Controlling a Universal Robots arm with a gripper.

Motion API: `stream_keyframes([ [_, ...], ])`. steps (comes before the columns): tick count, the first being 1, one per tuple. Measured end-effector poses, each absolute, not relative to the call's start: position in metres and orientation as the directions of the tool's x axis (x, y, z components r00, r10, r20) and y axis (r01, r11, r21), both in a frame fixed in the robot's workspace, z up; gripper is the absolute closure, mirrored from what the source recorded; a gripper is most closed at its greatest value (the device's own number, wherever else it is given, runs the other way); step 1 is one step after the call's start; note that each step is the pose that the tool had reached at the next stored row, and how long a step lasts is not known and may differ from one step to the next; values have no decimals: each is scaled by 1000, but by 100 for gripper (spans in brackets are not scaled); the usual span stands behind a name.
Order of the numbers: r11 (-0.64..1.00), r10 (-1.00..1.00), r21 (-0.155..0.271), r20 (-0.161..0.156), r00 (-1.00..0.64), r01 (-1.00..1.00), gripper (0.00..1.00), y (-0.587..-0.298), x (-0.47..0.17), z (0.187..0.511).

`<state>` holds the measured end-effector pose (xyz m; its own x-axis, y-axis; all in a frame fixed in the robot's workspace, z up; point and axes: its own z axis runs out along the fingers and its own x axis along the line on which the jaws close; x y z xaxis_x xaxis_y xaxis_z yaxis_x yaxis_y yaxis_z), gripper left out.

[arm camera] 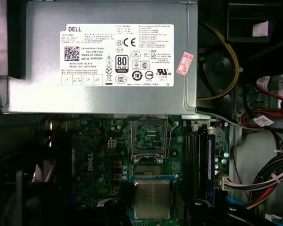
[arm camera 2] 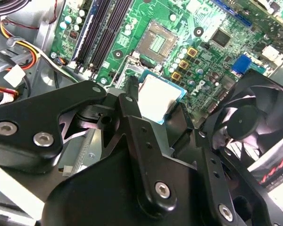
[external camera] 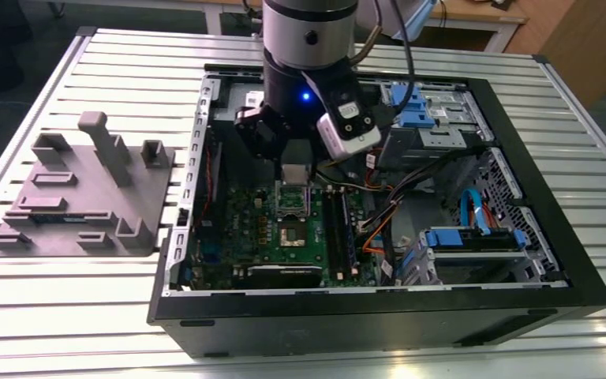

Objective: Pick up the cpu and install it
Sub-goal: 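Place the cpu into insertion slot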

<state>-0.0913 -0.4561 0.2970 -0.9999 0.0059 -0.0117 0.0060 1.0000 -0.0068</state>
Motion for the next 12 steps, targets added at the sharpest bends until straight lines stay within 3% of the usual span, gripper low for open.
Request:
stream_keyframes([
  [12,1000,6,-7,-12,-1000,6,53,-456,-91,286],
])
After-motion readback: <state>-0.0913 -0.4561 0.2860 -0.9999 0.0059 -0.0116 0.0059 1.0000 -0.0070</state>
